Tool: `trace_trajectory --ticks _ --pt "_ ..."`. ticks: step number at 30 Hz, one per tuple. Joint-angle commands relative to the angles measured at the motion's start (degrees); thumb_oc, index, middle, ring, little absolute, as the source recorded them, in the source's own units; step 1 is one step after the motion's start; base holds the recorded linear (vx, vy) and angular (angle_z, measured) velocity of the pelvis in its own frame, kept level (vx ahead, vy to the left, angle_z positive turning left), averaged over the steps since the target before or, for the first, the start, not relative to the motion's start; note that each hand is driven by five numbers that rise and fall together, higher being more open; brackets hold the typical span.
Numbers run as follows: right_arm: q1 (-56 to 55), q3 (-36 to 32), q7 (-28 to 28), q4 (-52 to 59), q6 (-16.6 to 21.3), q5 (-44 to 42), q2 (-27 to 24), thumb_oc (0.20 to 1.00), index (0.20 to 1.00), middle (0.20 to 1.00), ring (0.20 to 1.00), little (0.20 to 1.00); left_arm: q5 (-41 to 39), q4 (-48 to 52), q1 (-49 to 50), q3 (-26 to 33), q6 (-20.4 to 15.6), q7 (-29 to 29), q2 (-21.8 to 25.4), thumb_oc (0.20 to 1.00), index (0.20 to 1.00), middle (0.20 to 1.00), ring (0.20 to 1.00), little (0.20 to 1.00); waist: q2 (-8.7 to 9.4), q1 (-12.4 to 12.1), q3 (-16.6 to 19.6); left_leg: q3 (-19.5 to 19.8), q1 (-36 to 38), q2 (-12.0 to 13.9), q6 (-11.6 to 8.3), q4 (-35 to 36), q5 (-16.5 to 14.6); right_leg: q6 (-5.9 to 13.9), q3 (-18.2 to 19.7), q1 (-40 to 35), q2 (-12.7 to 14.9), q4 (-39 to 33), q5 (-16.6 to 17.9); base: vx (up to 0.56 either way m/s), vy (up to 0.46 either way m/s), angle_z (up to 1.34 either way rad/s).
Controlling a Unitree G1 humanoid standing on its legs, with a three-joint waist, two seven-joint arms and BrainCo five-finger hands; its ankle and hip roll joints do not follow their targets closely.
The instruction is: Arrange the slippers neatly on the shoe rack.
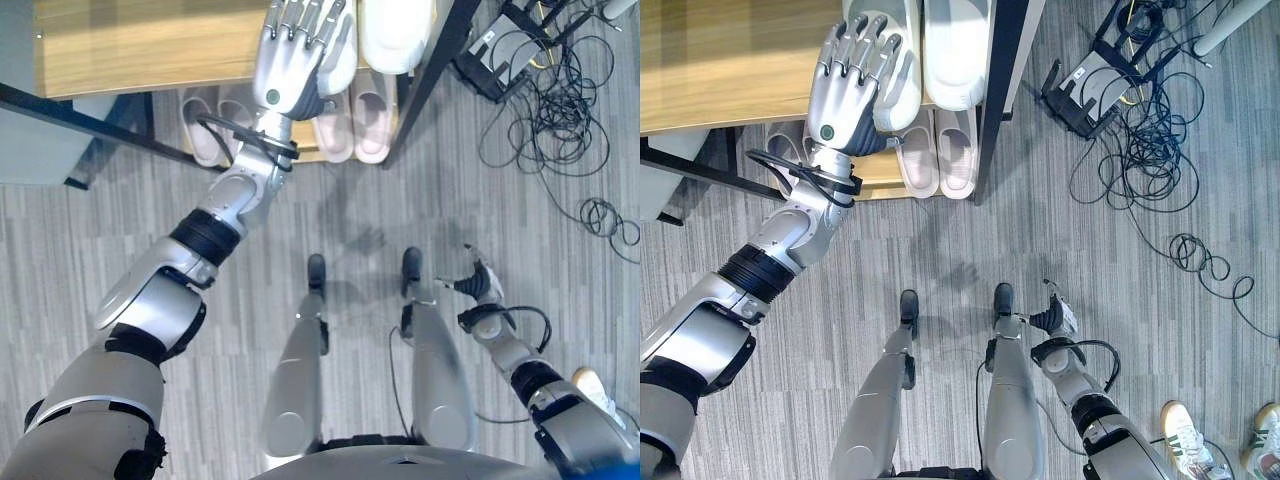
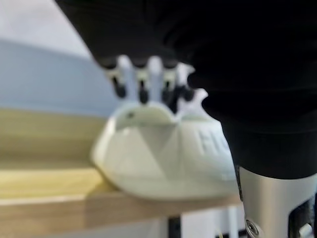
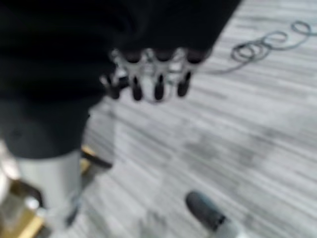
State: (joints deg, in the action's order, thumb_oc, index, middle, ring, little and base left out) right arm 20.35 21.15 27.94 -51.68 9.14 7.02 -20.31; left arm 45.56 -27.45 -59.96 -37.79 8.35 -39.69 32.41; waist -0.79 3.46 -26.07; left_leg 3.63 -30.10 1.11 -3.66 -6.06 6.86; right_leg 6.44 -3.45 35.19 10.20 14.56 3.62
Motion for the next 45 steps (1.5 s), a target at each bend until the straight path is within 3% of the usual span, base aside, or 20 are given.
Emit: trace_trajectory --ticks 1,24,45 --pt "0.2 1.0 1.1 0.4 0.5 0.9 0.1 1.0 1.0 1.0 1.0 1.0 -1.4 -2.8 -6.3 2.6 -0.1 -0.2 2.4 1.0 1.0 1.0 1.0 1.0 1.88 0.0 -1.2 -1.2 -3.1 -3.2 2.02 -3.2 -5.7 2.76 -1.8 -4.7 1.6 -7.5 1.6 0.0 0.0 0.0" --pt "-0.7 0.8 0.8 0.6 0.2 1.0 -0.5 1.0 1.0 1.0 1.0 1.0 -6.2 -6.3 -10.9 2.8 -0.2 1.0 3.4 1.0 1.0 1.0 1.0 1.0 1.46 1.0 0.2 -2.0 -4.1 -3.4 2.25 -4.0 -6.3 2.95 -1.2 -3.7 1.8 -7.2 1.8 0.0 0.0 0.0" --pt "0.2 2.0 0.7 -0.1 0.4 0.8 -1.4 1.0 1.0 1.0 1.0 1.0 -9.8 -17.5 -21.3 -4.1 -0.4 5.6 -0.6 1.0 1.0 1.0 1.0 1.0 1.95 2.2 1.8 -2.3 -5.0 -3.1 1.85 -1.1 -4.0 3.45 -1.4 -2.0 1.7 -8.0 2.8 0.0 0.0 0.0"
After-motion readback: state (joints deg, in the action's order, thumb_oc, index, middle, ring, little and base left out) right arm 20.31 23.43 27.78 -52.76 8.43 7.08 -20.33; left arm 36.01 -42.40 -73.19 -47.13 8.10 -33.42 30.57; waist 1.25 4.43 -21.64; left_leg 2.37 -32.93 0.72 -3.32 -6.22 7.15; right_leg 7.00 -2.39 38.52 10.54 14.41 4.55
